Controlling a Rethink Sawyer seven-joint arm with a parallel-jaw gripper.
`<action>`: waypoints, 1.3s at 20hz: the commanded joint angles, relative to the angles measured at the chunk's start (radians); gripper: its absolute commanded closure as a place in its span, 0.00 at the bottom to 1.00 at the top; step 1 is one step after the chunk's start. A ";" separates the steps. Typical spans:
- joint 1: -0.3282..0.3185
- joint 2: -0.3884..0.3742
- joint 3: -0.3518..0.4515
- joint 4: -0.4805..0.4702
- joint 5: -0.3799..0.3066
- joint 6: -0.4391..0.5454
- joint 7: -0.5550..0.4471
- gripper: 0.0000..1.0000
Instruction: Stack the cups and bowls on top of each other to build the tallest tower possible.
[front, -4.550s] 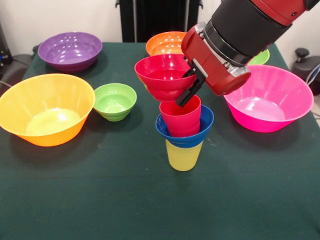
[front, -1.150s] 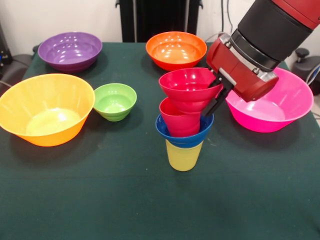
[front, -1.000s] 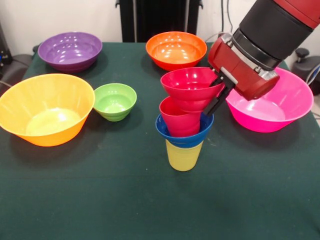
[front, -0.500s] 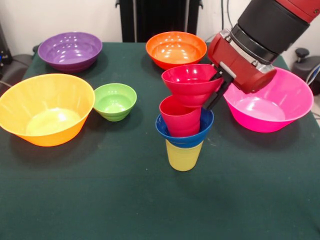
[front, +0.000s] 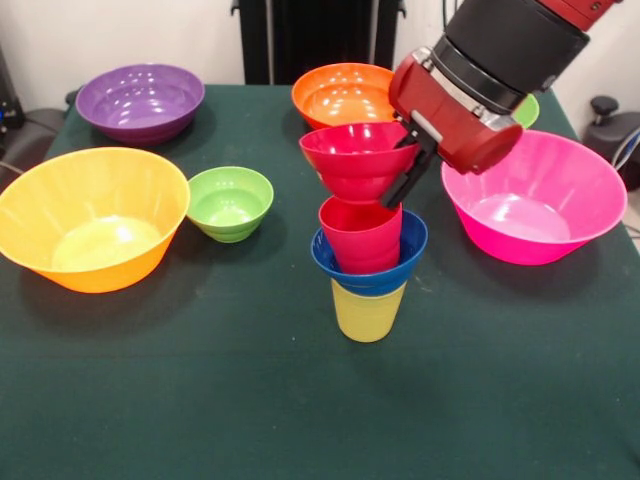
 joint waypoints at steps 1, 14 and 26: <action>0.008 -0.002 0.178 0.098 -0.033 -0.063 0.113 1.00; 0.011 0.015 0.168 0.083 -0.025 -0.070 0.131 1.00; 0.009 0.029 0.176 0.059 -0.010 -0.062 0.147 1.00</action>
